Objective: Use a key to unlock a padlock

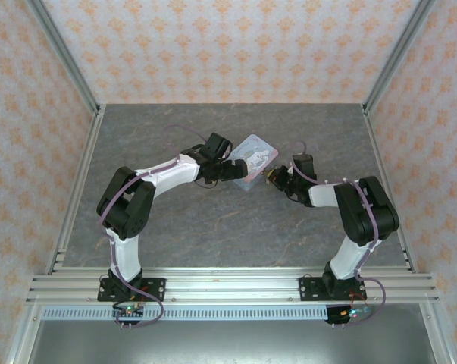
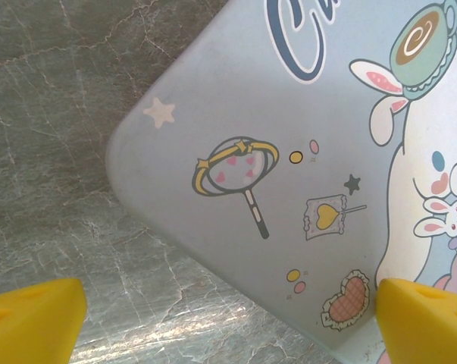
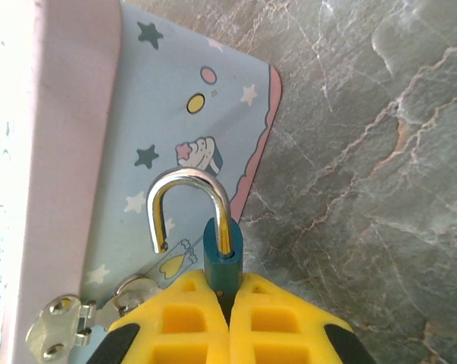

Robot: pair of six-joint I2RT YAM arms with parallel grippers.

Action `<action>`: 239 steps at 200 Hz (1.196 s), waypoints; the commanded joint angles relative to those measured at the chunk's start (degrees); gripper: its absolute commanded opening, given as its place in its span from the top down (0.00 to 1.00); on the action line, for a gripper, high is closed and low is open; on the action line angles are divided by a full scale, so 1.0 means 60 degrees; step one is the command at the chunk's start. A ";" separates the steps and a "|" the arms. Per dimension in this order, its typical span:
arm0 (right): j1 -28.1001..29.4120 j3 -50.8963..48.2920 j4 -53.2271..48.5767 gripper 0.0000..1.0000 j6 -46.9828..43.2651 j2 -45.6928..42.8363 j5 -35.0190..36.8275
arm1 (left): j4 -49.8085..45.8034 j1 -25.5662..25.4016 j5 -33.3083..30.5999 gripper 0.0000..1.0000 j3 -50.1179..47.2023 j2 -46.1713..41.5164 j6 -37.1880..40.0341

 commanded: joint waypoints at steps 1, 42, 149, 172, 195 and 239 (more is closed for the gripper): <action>-0.0116 -0.0033 -0.0141 1.00 -0.0170 -0.0188 -0.0138 | -0.1458 -0.0059 -0.0395 0.03 -0.0242 0.0537 0.0256; -0.0117 -0.0912 -0.0067 1.00 0.0181 -0.1124 -0.0380 | -0.1371 -0.0055 0.0091 0.01 -0.0071 0.0149 0.0258; 0.2523 -0.2401 0.0244 1.00 0.1603 -0.2986 -0.0514 | -0.1373 0.0212 0.0710 0.00 -0.0215 -0.1905 -0.0107; 0.3604 -0.2019 0.0900 1.00 0.2032 -0.2301 -0.0144 | -0.1643 0.0524 0.0605 0.00 -0.0090 -0.2104 -0.0064; 0.4491 -0.1284 0.1528 1.00 0.2384 -0.1246 -0.0004 | -0.1830 0.0844 0.0553 0.00 -0.0022 -0.2249 -0.0022; 0.5142 -0.0573 0.2575 1.00 0.2909 0.0207 -0.0032 | -0.2044 0.1072 0.0457 0.00 -0.0101 -0.2488 0.0083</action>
